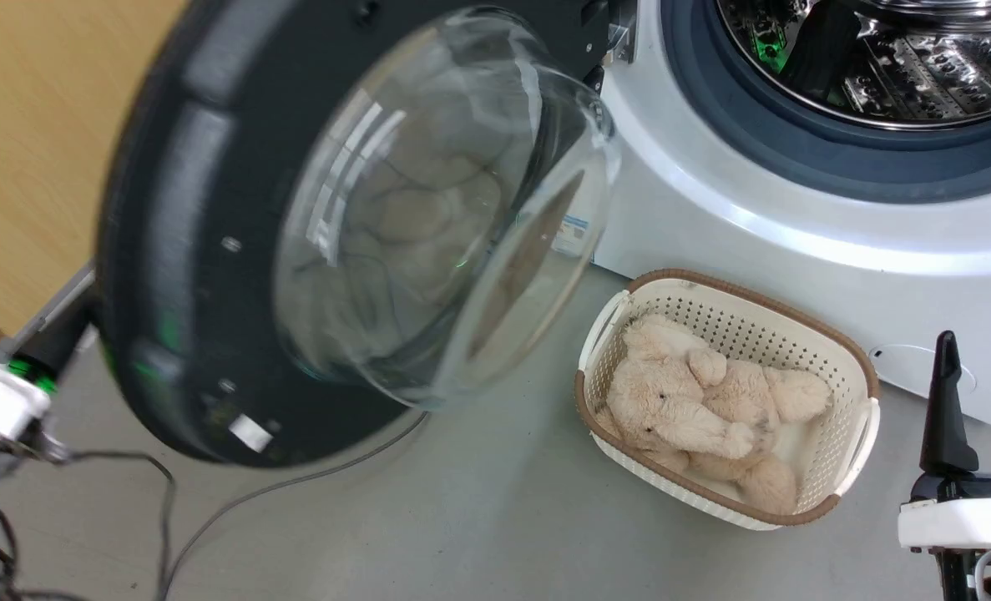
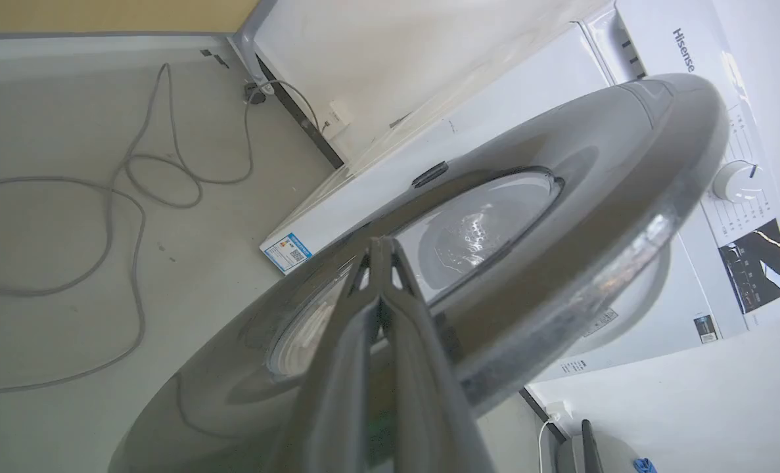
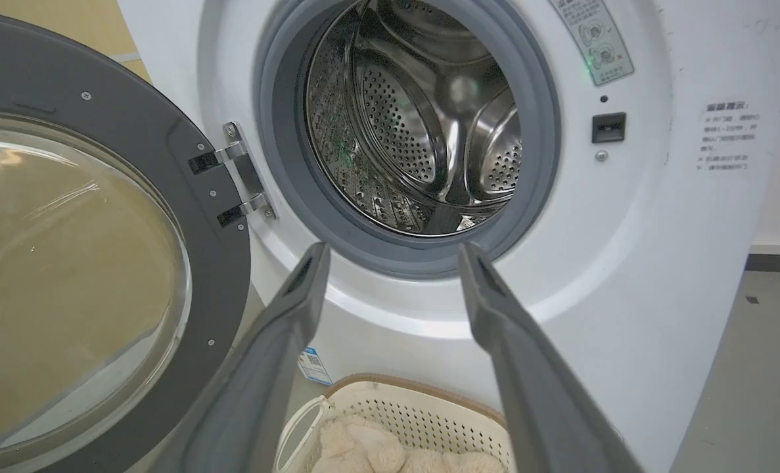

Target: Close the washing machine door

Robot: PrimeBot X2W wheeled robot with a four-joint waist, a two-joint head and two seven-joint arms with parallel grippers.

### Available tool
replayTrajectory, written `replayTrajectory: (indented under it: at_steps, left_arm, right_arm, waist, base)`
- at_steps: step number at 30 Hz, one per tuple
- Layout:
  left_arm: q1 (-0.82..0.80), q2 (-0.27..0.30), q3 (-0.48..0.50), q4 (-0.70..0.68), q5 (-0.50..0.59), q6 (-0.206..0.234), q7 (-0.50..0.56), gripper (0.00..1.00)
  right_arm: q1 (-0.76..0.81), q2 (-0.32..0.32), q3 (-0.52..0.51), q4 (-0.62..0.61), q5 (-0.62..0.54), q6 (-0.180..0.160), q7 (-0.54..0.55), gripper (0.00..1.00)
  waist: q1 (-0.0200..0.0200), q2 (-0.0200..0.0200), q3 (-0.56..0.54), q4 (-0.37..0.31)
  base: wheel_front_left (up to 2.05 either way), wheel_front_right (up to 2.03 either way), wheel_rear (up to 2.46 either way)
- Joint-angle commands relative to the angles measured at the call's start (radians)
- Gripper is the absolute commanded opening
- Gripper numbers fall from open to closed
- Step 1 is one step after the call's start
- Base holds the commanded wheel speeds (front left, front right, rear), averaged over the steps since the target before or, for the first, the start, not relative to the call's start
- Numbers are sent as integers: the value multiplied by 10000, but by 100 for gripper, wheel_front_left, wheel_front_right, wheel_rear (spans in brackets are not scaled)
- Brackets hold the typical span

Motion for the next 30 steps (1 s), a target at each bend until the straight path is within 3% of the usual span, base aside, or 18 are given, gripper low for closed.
replayTrajectory:
  at_steps: [1, 9, 18, 30]
  left_arm:
    - [309, -30, -256, -317, -136, -51, -14, 0]
    - [1498, 135, -1847, -2293, -397, -51, -133, 0]
    - [1984, -96, -4046, -3799, -365, -51, -648, 0]
    - [1441, -539, -6383, -3591, -605, -51, -1641, 0]
  right_arm:
    - [-123, 26, -30, 12, 52, 8, -45, 100]
    - [-13, 26, -24, 94, 111, 8, -45, 100]
    - [-91, 26, 123, 162, 192, 8, -45, 100]
    - [-125, 26, 224, 239, 248, 8, -45, 100]
  waist:
    - [0, 0, -30, 6]
    - [0, 0, -215, 70]
    - [0, 0, -446, -330]
    - [0, 0, -642, -1554]
  base:
    - [0, 0, 0]
    - [0, 0, 0]
    - [0, 0, 0]
    - [0, 0, 0]
